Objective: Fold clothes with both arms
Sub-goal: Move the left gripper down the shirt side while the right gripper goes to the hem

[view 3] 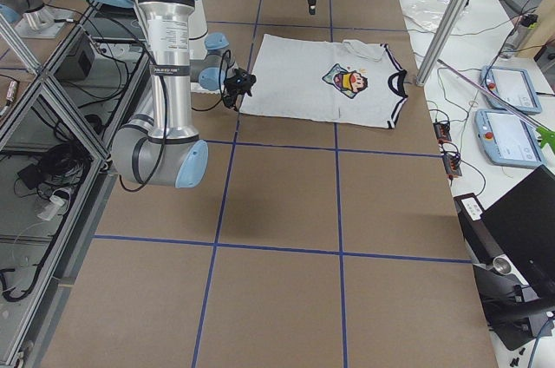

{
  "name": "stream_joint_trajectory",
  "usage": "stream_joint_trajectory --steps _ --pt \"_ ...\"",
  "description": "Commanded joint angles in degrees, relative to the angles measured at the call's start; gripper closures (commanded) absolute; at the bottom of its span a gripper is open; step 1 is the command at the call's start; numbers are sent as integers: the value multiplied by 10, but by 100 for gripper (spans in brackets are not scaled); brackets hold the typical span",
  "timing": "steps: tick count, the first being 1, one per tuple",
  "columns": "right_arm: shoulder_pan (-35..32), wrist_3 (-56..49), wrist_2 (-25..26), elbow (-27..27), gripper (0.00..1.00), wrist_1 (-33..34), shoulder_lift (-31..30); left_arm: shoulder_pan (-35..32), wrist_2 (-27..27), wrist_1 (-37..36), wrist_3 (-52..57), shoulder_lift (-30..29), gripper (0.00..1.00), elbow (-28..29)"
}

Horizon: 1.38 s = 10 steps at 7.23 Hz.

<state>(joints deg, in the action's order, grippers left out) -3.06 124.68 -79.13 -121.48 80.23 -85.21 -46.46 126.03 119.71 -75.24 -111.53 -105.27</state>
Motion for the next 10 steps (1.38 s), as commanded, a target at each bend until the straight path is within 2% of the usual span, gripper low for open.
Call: stream_joint_trajectory --steps 1,2,4,5,7,8,9,10 --pt "11 15 14 17 9 3 6 1 0 0 0 3 21 -1" --pt "11 15 13 17 17 3 7 1 0 0 0 3 20 -1" --pt "9 15 14 15 40 3 7 0 0 1 1 3 20 -4" --pt "9 15 14 15 48 3 7 -1 0 1 2 3 20 -4" --pt "9 15 14 16 54 3 8 -1 0 20 2 17 20 -4" --pt "9 15 14 14 68 3 9 -1 1 47 2 38 20 -6" --pt "7 15 14 13 100 3 7 -1 1 73 2 53 20 -6" --pt "7 15 14 13 100 3 7 0 0 74 0 54 20 -6"
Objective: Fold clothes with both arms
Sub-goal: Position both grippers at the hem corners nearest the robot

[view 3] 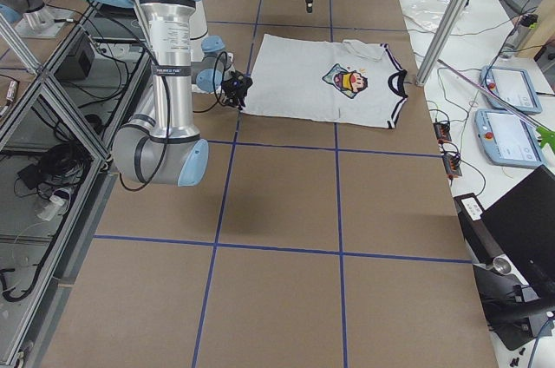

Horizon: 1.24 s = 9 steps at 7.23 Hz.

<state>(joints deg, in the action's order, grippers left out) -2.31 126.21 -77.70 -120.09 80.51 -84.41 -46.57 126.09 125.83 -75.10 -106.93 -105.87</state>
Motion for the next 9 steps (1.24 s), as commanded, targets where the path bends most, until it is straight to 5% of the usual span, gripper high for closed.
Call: stream_joint_trajectory --steps 1,4,5,7,9 --pt "-1 0 0 -2 100 0 -1 2 -1 12 -1 7 20 -1" --pt "-8 -1 -5 -59 100 39 -15 36 -2 -34 -104 3 18 -29" --pt "-8 -1 -6 -63 100 43 -18 58 -36 -47 -117 23 18 -55" --pt "-8 -1 -20 -79 100 44 -38 149 -167 -199 -148 32 19 -118" --pt "-8 -1 -23 -81 100 44 -42 229 -246 -206 -242 77 19 -170"
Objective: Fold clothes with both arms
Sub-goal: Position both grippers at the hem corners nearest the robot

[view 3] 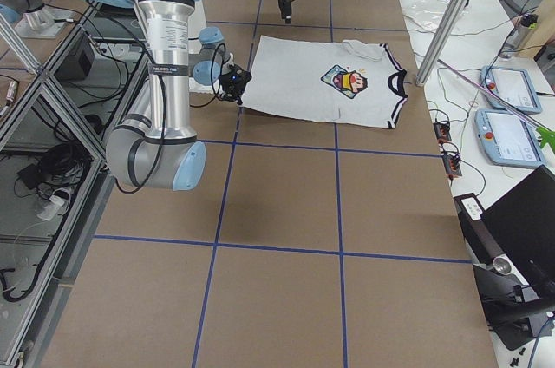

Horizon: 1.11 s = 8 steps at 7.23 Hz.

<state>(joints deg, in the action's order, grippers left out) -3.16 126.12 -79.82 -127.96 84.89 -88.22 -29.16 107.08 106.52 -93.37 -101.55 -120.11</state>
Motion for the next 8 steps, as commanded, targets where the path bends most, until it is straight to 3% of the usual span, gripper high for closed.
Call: stream_joint_trajectory --steps 1,3,8 --pt "0 0 -2 -2 100 0 -5 87 -85 -14 -94 34 19 -28" --pt "0 0 -2 -7 100 0 -6 129 -110 -15 -165 43 19 -24" --pt "0 0 -2 -19 100 0 -6 161 -121 -18 -170 52 24 16"
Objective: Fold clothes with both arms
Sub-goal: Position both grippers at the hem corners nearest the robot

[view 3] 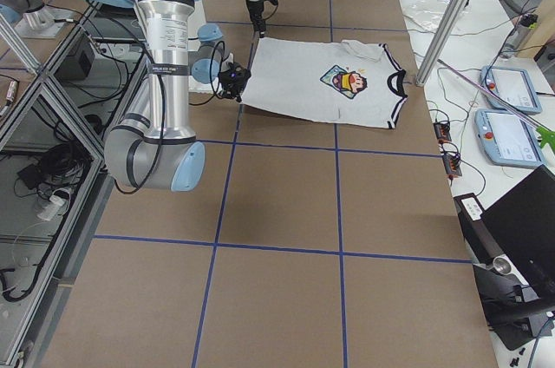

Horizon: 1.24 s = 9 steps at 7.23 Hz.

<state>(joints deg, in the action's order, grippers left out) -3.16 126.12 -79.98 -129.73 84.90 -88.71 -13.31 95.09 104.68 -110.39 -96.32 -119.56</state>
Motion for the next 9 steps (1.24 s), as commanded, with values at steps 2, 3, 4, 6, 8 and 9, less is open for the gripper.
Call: stream_joint_trajectory --steps 2,3,4,6,8,9 --pt "0 0 0 0 100 0 -1 2 -8 0 4 4 25 13" --pt "0 0 0 0 100 0 -1 3 -12 0 6 7 26 17" --pt "1 0 0 0 100 0 -1 4 -12 0 6 7 26 25" --pt "1 0 0 0 100 0 0 4 -13 0 6 8 29 27" --pt "1 0 0 0 100 0 0 4 -13 0 7 8 39 30" --pt "1 0 0 0 100 -1 0 4 -13 0 7 9 44 31"
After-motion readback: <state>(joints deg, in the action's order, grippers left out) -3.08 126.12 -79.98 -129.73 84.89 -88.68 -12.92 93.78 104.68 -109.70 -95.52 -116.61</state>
